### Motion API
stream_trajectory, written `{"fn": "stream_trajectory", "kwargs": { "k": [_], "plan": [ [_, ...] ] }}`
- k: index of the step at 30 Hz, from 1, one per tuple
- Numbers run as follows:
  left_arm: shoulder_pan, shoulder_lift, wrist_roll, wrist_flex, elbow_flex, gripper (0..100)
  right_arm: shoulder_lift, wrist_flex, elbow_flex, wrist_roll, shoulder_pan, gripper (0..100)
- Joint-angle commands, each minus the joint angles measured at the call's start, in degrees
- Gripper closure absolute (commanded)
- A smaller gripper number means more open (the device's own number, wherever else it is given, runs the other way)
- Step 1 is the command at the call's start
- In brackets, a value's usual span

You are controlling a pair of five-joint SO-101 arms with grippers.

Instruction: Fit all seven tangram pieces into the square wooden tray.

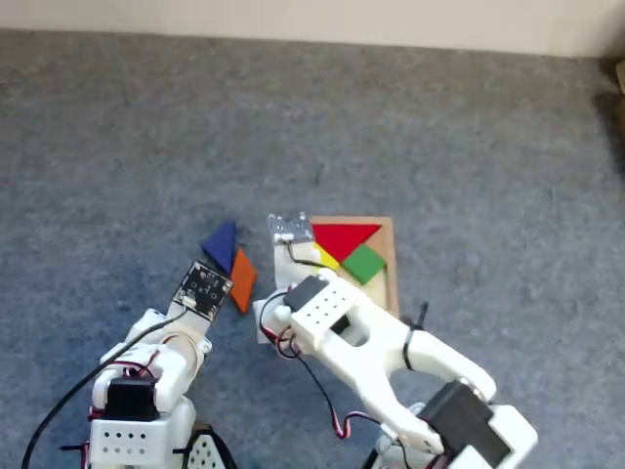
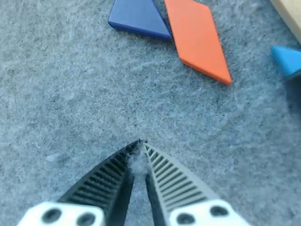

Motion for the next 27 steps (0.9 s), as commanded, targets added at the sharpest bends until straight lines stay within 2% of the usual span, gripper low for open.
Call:
{"fn": "stream_trajectory", "kwargs": {
  "k": [1,9,12,15,19,27],
  "plan": [
    [-0.4,-1.3,-0.4,0.2,1.3,99,-6.8,4.3,-0.4,4.0,2.3,98.8],
    [-0.4,-1.3,-0.4,0.2,1.3,99,-14.8,8.9,-0.2,6.6,2.7,98.8],
    [-0.4,-1.3,-0.4,0.2,1.3,99,-16.3,8.9,-0.3,9.8,6.2,98.8],
    [-0.4,-1.3,-0.4,0.2,1.3,99,-16.5,8.9,-0.7,18.1,11.9,98.8],
    [-0.4,-1.3,-0.4,0.2,1.3,99,-16.5,8.9,-0.6,32.9,17.3,98.8],
    [-0.4,-1.3,-0.4,0.2,1.3,99,-16.5,8.9,-0.1,60.2,20.0,98.8]
  ]
}}
